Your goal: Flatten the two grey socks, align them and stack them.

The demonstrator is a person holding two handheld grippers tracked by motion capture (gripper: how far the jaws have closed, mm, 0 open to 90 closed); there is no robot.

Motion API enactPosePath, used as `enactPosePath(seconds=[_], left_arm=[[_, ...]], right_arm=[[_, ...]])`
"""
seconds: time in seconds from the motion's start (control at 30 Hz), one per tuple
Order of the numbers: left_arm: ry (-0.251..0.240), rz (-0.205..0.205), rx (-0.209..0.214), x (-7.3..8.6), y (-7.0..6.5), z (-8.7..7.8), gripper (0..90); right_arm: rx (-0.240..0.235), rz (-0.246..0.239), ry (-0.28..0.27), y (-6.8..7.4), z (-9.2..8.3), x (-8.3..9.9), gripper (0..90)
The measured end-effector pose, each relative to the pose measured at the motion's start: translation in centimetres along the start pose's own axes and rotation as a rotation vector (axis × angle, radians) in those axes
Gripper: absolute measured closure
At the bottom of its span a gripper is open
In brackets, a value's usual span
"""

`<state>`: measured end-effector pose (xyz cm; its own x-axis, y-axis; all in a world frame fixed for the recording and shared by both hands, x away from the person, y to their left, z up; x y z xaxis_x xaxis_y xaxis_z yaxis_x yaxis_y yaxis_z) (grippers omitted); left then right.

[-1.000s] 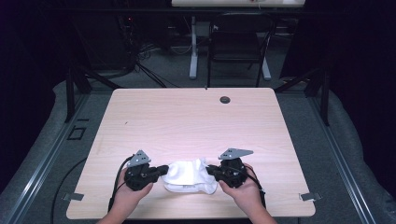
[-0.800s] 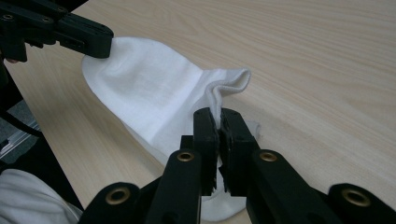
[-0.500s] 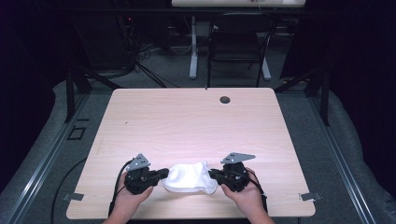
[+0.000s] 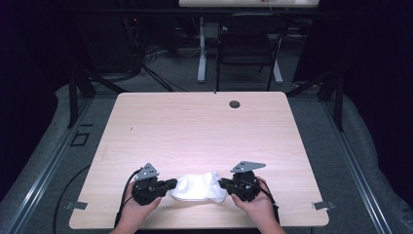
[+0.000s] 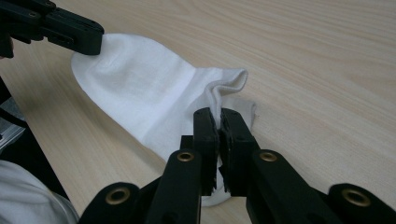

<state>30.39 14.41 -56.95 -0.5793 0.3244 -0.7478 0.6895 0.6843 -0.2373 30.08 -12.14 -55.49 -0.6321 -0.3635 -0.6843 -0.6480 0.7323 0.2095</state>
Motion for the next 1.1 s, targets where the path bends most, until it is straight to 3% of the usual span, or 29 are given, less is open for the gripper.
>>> enactPosePath(seconds=[0.8, 1.1], left_arm=[[0.049, -0.009, -0.013, 0.8, 0.6, 1.9, 87.0], [0.064, -0.008, -0.019, 1.1, 0.7, 2.3, 87.0]], right_arm=[[0.016, 0.036, 0.041, -1.2, 1.4, 0.8, 85.8], [0.018, 0.024, 0.063, -1.4, 1.6, 1.0, 85.6]])
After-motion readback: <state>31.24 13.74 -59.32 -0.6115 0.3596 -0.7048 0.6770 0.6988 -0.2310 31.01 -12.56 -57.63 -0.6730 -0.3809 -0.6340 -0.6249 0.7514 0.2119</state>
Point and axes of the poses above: each handheld gripper's, and its own axes: z roughly forward along the jaws, x roughly out of its underside, y roughly to its left, the point moved 4 cm from there along z, roughly forward along the jaws, and after that the axes turned 3 degrees about y, right-handed, at the moved point
